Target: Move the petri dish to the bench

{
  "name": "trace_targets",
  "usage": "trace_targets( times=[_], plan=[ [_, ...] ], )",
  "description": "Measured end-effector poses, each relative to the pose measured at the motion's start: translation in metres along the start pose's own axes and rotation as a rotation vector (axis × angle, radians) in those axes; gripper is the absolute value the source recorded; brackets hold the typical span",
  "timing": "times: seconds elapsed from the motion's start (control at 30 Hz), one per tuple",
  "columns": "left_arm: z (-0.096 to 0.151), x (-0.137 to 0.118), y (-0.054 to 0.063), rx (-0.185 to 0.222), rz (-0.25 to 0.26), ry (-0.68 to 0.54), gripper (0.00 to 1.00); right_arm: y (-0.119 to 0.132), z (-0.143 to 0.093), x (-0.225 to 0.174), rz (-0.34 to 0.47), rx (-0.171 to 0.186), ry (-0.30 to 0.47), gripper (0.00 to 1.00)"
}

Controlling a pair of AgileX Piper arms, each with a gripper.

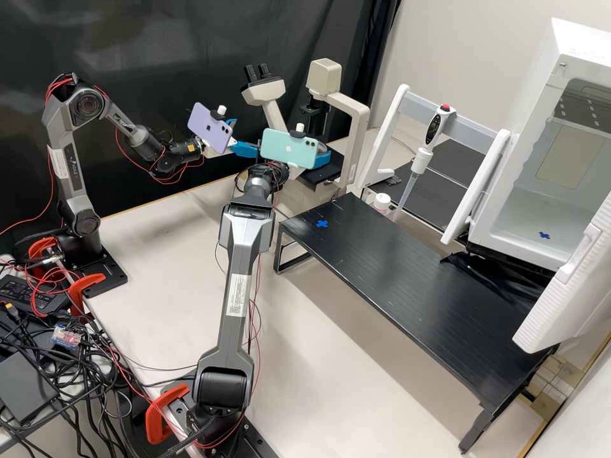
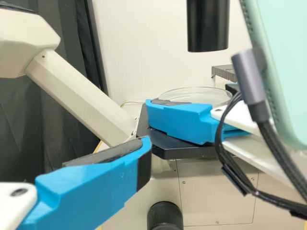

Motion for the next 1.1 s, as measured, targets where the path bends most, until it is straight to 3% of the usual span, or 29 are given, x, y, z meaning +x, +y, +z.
trace_targets(
  times=[0.87, 1.1],
  plan=[
    [0.0, 0.0, 0.0, 0.0, 0.0, 0.0, 1.0, 0.001, 0.019, -0.026, 0.028, 0.008, 0.012, 0.0],
    [0.0, 0.0, 0.0, 0.0, 0.0, 0.0, 1.0, 0.007, 0.03, -0.055, 0.047, -0.016, 0.036, 0.0]
  ],
)
